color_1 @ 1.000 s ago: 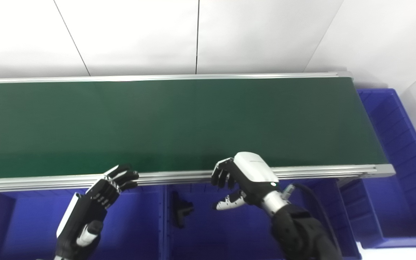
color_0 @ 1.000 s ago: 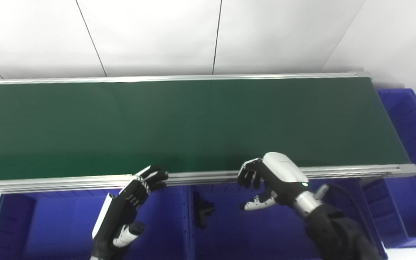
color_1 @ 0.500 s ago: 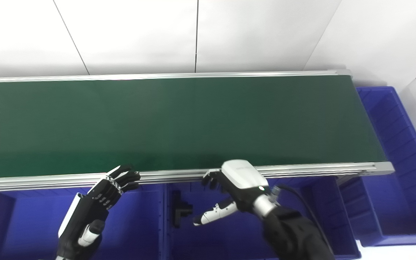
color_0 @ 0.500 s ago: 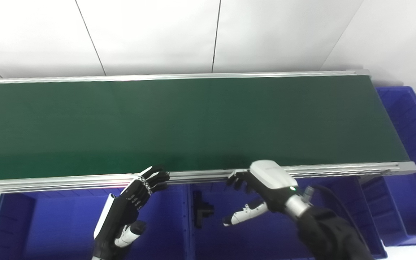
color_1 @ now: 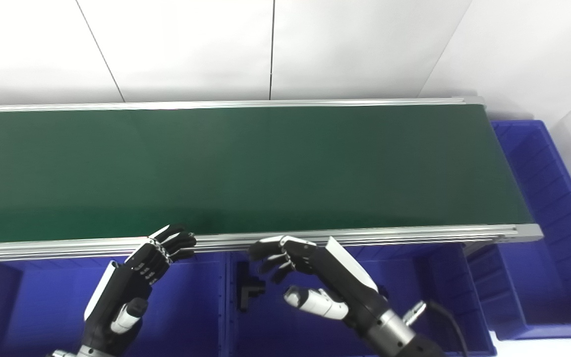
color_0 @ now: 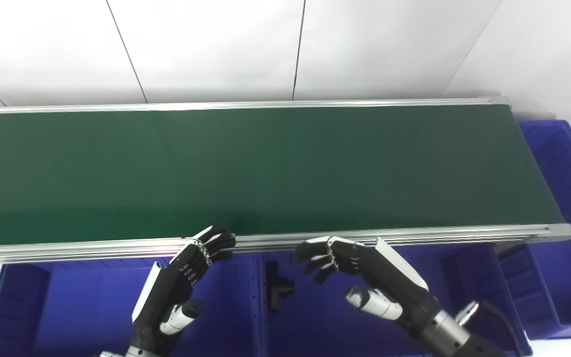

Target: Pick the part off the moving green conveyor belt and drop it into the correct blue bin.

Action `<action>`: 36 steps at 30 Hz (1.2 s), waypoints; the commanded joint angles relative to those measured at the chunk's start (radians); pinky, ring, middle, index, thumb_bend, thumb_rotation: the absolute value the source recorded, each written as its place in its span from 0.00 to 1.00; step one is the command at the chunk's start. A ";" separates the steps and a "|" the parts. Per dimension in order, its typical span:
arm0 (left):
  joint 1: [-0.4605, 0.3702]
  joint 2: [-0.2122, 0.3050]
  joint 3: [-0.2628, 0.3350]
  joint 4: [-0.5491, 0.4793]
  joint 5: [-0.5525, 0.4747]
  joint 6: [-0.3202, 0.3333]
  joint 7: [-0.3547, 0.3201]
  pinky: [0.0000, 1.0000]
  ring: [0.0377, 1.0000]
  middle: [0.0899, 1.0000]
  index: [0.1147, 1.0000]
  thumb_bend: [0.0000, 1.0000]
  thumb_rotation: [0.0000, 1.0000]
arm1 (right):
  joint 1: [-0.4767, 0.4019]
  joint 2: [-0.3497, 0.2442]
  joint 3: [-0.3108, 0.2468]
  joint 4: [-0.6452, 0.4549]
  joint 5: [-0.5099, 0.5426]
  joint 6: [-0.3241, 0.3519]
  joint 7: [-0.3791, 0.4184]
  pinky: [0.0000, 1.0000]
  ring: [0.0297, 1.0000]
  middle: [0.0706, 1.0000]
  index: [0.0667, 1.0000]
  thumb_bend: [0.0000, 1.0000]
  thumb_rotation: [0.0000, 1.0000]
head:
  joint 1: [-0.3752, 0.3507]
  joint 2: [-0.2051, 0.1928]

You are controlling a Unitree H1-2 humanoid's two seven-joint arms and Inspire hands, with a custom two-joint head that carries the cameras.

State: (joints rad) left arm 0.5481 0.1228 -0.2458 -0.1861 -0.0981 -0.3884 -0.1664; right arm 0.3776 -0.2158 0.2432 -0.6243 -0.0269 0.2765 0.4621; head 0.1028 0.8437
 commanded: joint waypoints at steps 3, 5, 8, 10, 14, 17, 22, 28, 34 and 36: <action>0.001 0.000 0.009 -0.012 0.002 -0.042 -0.009 0.77 0.79 0.78 0.81 0.87 0.79 | 0.018 0.079 -0.020 0.080 0.182 -0.098 -0.032 0.79 0.80 0.80 0.79 0.96 0.99 | 0.009 0.007; 0.000 0.000 0.010 -0.012 0.001 -0.037 -0.011 0.78 0.80 0.78 0.81 0.87 0.79 | 0.022 0.116 -0.023 0.164 0.214 -0.166 -0.044 0.83 0.83 0.82 0.82 0.99 1.00 | 0.020 0.008; -0.006 0.000 0.011 -0.013 0.010 -0.033 -0.012 0.78 0.81 0.79 0.81 0.88 0.81 | 0.011 0.146 -0.017 0.307 0.178 -0.315 -0.066 0.88 0.87 0.86 0.85 0.97 1.00 | 0.027 0.014; -0.009 -0.007 0.011 -0.016 0.025 -0.026 -0.006 0.78 0.81 0.79 0.81 0.88 0.81 | -0.003 0.147 -0.010 0.362 0.118 -0.383 -0.090 0.90 0.88 0.87 0.87 0.96 1.00 | 0.032 0.019; -0.015 -0.030 0.005 -0.024 0.063 -0.013 0.006 0.79 0.81 0.80 0.81 0.88 0.80 | -0.023 0.142 -0.003 0.427 0.014 -0.517 -0.140 0.92 0.90 0.90 0.90 0.97 1.00 | 0.039 0.020; -0.020 -0.044 0.002 -0.016 0.081 -0.019 0.009 0.81 0.82 0.80 0.79 0.89 0.80 | -0.027 0.134 0.001 0.468 -0.041 -0.601 -0.171 0.94 0.94 0.92 0.91 0.96 1.00 | 0.044 0.020; -0.019 -0.058 0.002 -0.014 0.096 -0.017 0.009 0.81 0.83 0.81 0.79 0.90 0.80 | -0.038 0.112 0.020 0.514 -0.075 -0.680 -0.181 0.93 0.93 0.92 0.89 0.95 1.00 | 0.042 0.019; -0.011 -0.073 -0.001 -0.018 0.111 -0.017 0.014 0.80 0.82 0.80 0.79 0.90 0.81 | -0.039 0.087 0.033 0.504 -0.089 -0.689 -0.180 0.92 0.93 0.92 0.89 0.95 1.00 | 0.078 0.026; -0.008 -0.083 -0.014 -0.017 0.115 -0.018 0.014 0.81 0.83 0.81 0.79 0.91 0.80 | -0.045 0.068 0.031 0.516 -0.086 -0.722 -0.186 0.91 0.91 0.90 0.88 0.96 1.00 | 0.138 0.028; -0.007 -0.084 -0.018 -0.023 0.117 -0.007 0.015 0.81 0.83 0.81 0.79 0.92 0.80 | -0.048 0.061 0.032 0.519 -0.085 -0.731 -0.187 0.91 0.91 0.90 0.88 0.96 1.00 | 0.141 0.032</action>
State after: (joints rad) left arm 0.5318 0.0451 -0.2604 -0.1837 0.0136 -0.3862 -0.1569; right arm 0.3383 -0.1531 0.2724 -0.0940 -0.1223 -0.3956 0.2857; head 0.2454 0.8728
